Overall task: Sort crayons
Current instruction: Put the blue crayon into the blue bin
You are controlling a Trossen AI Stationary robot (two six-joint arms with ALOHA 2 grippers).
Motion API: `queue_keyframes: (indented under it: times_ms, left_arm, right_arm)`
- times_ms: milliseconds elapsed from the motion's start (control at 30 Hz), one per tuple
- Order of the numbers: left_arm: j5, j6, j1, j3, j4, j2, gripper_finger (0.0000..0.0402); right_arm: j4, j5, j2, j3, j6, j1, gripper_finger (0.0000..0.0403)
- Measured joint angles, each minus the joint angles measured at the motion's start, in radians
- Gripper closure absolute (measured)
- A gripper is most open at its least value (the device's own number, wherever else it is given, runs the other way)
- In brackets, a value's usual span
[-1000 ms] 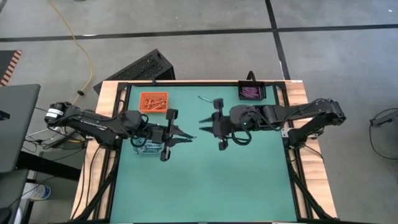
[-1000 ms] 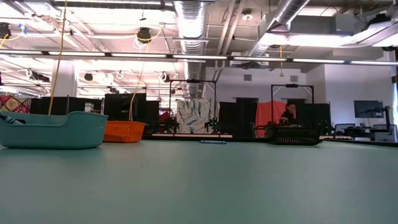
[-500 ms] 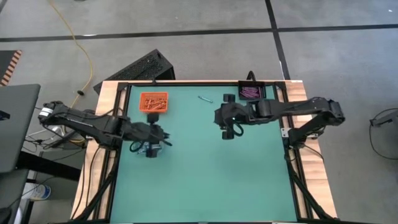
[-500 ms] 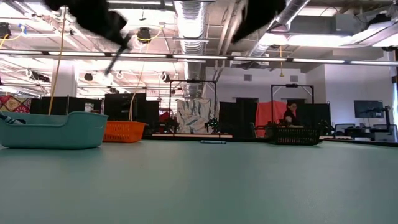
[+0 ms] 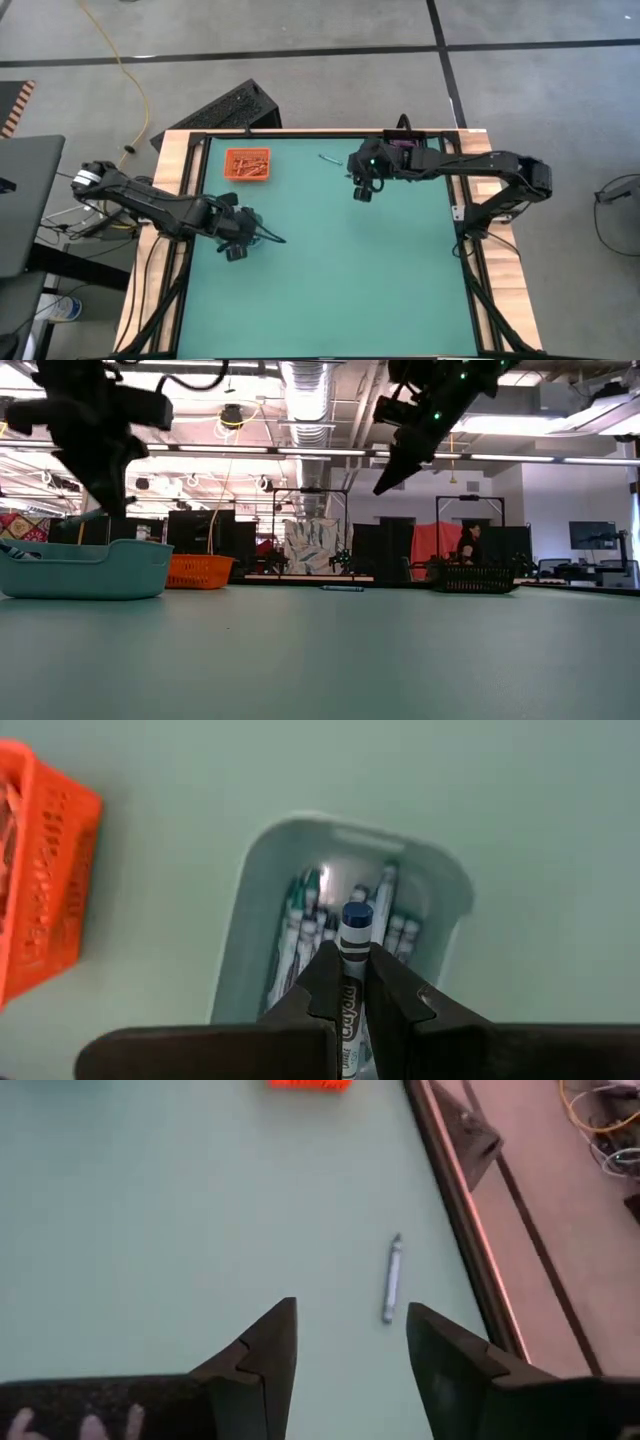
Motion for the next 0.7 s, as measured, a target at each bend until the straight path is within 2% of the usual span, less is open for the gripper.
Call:
queue_keyframes:
  times_ms: [200, 433, 700]
  left_arm:
    - [0.004, 0.025, -0.001, 0.000, -0.012, 0.107, 0.0385]
    - [0.002, 0.039, -0.001, 0.000, -0.016, 0.181, 0.0373]
    - [0.007, 0.020, -0.012, 0.000, -0.012, 0.182, 0.0314]
  right_arm:
    - [0.104, -0.083, -0.001, -0.043, -0.003, -0.081, 0.0227]
    - [0.137, -0.089, -0.001, -0.051, -0.003, -0.131, 0.0228]
    - [0.224, -0.189, 0.082, -0.050, 0.005, -0.167, 0.0228]
